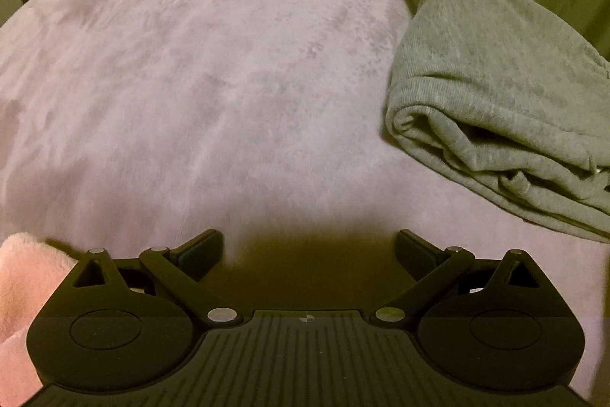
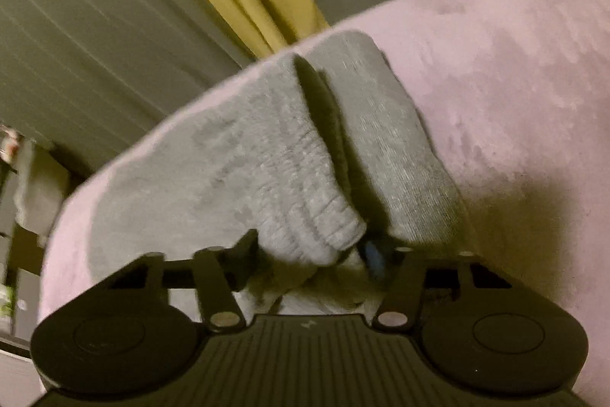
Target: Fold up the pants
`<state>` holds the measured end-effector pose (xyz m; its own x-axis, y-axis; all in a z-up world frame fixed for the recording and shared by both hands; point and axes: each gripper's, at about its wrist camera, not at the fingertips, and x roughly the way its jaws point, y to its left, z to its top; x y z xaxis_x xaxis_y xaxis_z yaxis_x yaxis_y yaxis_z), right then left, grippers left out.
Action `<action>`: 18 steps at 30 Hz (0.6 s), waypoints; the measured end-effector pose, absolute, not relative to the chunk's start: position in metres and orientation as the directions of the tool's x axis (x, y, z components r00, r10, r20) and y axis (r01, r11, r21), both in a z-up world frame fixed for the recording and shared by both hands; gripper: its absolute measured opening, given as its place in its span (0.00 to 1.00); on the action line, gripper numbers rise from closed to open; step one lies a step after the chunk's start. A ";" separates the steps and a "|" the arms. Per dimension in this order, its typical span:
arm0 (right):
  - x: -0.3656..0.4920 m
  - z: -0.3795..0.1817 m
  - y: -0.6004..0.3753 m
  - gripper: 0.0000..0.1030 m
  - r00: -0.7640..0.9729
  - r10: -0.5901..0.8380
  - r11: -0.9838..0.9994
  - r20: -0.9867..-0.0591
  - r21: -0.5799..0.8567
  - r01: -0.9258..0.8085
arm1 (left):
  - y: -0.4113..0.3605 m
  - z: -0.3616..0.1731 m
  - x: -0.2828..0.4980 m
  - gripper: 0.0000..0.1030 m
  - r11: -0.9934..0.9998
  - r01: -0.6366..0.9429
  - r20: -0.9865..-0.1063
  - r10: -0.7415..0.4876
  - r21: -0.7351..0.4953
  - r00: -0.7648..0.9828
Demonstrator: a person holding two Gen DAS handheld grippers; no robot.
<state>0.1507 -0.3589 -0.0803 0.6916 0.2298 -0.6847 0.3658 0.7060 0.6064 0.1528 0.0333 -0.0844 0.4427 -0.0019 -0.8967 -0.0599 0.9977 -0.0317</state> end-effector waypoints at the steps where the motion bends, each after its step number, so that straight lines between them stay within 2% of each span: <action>1: 0.140 -0.080 -0.363 0.41 0.718 0.236 0.685 -0.655 0.636 0.354 | 0.034 -0.083 0.152 0.99 0.998 -0.059 -0.895 -0.004 -0.034 0.446; 2: 0.129 -0.082 -0.366 0.37 0.736 0.220 0.674 -0.641 0.645 0.360 | 0.033 -0.084 0.153 0.99 0.998 -0.059 -0.893 -0.005 -0.035 0.449; 4: 0.130 -0.095 -0.363 0.37 0.695 0.176 0.724 -0.697 0.570 0.388 | 0.034 -0.085 0.154 0.99 0.998 -0.063 -0.893 0.001 -0.031 0.451; 6: 0.131 -0.102 -0.356 0.38 0.684 0.158 0.754 -0.713 0.534 0.383 | 0.031 -0.086 0.157 0.99 0.998 -0.056 -0.896 0.009 -0.017 0.445; 7: 0.134 -0.096 -0.354 0.43 0.671 0.149 0.768 -0.726 0.513 0.384 | 0.031 -0.084 0.155 0.99 0.998 -0.055 -0.895 0.011 -0.015 0.447; 10: 0.141 -0.064 -0.349 0.70 0.654 0.036 0.791 -0.756 0.421 0.444 | 0.032 -0.076 0.153 0.99 0.998 -0.057 -0.877 -0.003 -0.035 0.481; 11: 0.141 -0.050 -0.346 0.78 0.686 -0.021 0.808 -0.728 0.391 0.440 | 0.031 -0.076 0.153 0.99 0.998 -0.063 -0.872 0.005 -0.029 0.490; 12: 0.140 -0.037 -0.340 0.82 0.721 -0.049 0.825 -0.691 0.379 0.419 | 0.031 -0.076 0.153 0.99 0.998 -0.067 -0.870 0.017 -0.019 0.493; 14: 0.146 -0.022 -0.327 0.96 0.762 -0.063 0.866 -0.644 0.344 0.363 | 0.029 -0.079 0.154 0.99 0.998 -0.059 -0.875 0.026 -0.003 0.483; 18: 0.188 -0.027 -0.302 0.95 0.712 -0.162 0.934 -0.683 0.127 0.334 | 0.028 -0.083 0.156 0.99 0.999 -0.049 -0.887 0.023 0.001 0.460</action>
